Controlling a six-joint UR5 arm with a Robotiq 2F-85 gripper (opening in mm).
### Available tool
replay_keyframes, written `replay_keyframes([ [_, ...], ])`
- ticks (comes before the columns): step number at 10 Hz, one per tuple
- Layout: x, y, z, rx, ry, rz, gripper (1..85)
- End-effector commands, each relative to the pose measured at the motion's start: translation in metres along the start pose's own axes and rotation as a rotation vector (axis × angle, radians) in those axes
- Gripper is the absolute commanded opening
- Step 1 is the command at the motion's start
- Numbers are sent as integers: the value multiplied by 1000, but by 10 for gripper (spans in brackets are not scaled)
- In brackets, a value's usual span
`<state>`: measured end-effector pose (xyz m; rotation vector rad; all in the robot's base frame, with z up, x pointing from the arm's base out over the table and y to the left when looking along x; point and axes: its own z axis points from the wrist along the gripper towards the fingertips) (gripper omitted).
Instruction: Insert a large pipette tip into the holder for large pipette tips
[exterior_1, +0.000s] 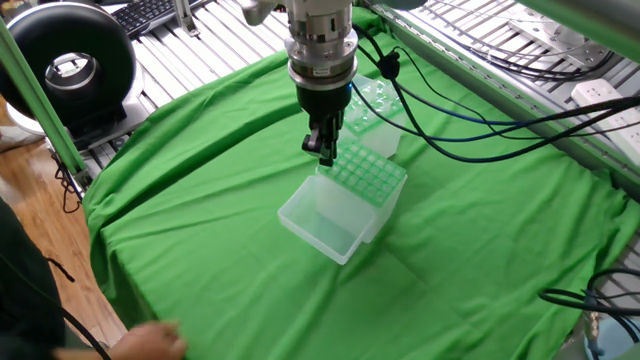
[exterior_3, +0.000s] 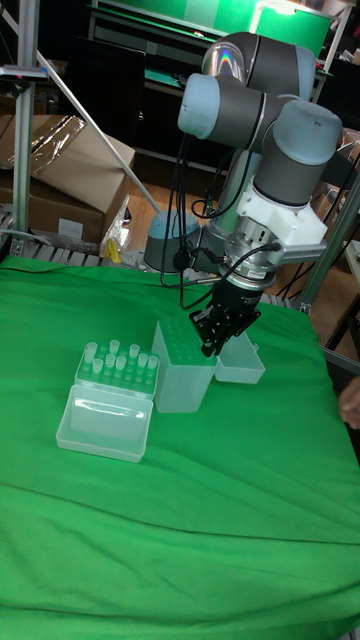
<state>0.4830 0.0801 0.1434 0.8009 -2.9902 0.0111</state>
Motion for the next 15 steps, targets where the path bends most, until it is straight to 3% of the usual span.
replay_keyframes([
  [1,-22,-2,-2,6,-84,1,7],
  [5,-27,-3,-3,10,-103,0,7],
  [7,-19,-1,-5,4,-78,1,7],
  [8,-14,2,-15,-3,-66,1,7],
  [12,-2,9,-71,-40,6,-4,7],
  [15,13,11,-143,-62,98,-22,7],
])
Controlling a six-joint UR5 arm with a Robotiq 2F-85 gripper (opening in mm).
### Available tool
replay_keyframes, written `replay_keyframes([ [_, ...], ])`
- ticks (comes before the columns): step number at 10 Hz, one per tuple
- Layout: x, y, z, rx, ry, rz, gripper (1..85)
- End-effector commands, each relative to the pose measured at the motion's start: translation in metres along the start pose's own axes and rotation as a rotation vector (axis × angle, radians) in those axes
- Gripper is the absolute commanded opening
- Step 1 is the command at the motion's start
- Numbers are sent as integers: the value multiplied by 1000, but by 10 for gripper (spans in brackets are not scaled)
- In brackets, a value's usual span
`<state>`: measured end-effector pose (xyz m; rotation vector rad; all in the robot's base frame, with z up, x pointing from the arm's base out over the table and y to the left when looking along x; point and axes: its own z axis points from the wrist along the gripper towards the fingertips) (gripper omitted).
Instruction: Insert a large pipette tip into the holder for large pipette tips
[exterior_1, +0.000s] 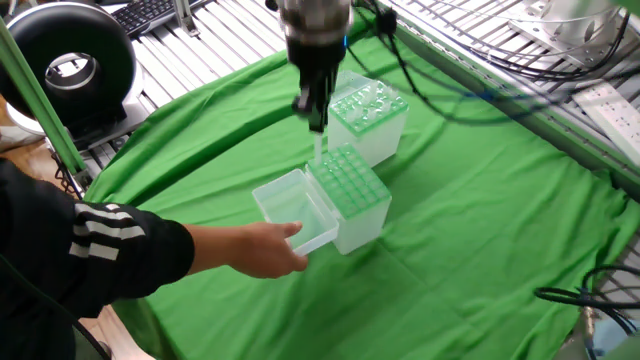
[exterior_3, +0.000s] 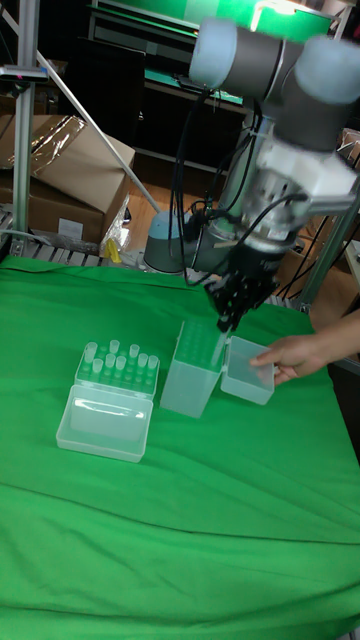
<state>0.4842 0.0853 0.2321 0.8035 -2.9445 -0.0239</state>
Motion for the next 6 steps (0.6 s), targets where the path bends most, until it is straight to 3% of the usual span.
replay_keyframes([
  [1,19,11,-72,-30,85,-12,7],
  [4,24,15,-104,-17,109,-16,7],
  [6,20,-4,-106,42,103,-78,7],
])
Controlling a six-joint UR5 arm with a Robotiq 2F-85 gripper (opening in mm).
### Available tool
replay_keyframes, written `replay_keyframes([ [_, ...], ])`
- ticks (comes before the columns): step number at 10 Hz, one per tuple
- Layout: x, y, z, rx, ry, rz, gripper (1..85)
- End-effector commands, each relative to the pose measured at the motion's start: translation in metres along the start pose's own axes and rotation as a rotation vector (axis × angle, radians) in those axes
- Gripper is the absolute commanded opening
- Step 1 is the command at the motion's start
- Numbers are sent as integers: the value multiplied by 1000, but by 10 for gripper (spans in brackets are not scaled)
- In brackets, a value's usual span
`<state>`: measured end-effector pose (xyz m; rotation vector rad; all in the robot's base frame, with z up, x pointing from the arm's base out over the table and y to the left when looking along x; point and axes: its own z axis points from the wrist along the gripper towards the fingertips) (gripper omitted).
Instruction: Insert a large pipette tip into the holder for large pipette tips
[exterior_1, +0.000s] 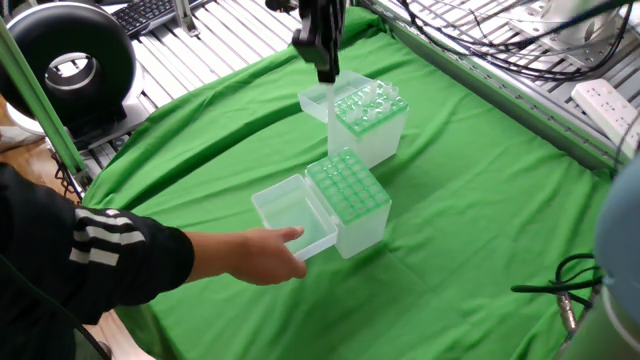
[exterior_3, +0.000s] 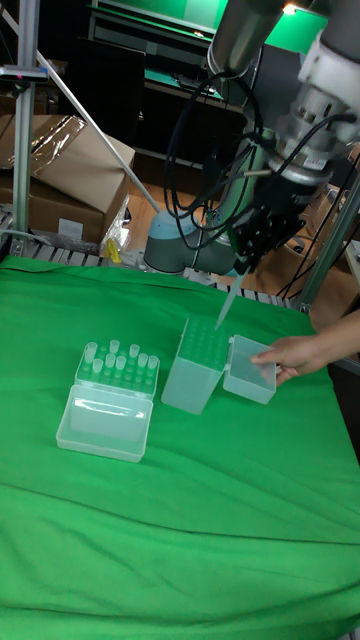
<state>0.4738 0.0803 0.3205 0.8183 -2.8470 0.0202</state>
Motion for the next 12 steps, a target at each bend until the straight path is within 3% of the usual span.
replay_keyframes([
  [1,0,-22,-17,68,8,-88,7],
  [2,-4,-33,-10,69,-3,-116,7],
  [3,-9,-26,-3,22,-14,-107,7],
  [4,-4,-14,-3,-22,1,-48,7],
  [6,-3,-17,-3,-11,6,166,7],
  [8,-11,-32,-3,42,-29,254,7],
  [9,-13,-47,0,59,-30,210,7],
  [10,-20,-81,4,62,-28,128,7],
  [11,-28,-103,1,66,-23,79,7],
  [12,-34,-116,-2,82,-18,58,7],
])
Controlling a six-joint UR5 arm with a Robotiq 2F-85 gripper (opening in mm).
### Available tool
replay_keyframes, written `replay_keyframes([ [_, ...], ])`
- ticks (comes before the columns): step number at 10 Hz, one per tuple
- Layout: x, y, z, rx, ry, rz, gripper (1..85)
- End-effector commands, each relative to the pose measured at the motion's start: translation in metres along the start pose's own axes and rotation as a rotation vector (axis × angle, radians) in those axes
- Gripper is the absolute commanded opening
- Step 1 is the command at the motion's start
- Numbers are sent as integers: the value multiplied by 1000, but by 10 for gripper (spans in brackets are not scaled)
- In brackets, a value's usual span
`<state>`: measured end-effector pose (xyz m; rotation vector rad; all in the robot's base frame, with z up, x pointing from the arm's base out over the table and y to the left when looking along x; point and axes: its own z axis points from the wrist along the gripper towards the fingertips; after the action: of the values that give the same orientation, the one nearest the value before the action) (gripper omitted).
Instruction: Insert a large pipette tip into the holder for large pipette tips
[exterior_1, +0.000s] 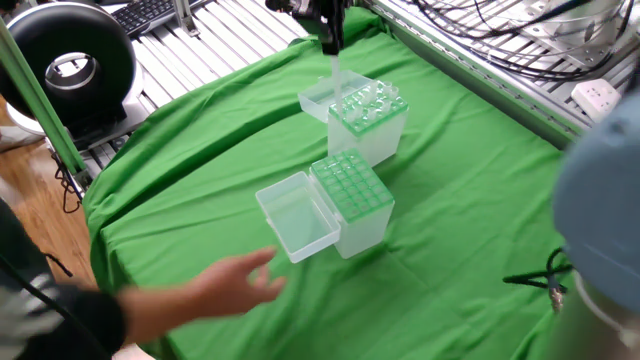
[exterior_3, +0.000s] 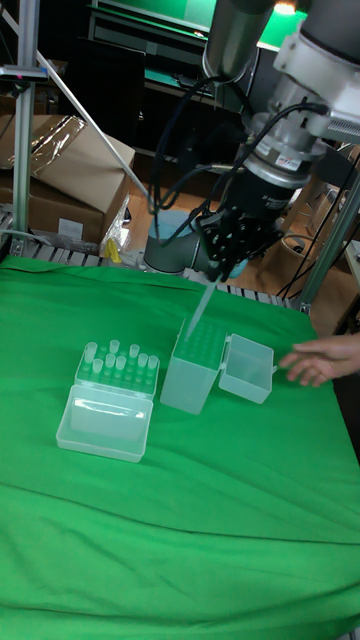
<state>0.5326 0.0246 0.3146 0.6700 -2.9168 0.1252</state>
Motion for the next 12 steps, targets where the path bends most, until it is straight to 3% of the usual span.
replay_keyframes([
  [1,-23,-46,-1,26,-5,-84,7],
  [5,-36,-71,12,47,-18,-117,7],
  [8,-34,-66,34,48,-44,-97,7],
  [12,-33,-61,37,44,-46,-94,7],
])
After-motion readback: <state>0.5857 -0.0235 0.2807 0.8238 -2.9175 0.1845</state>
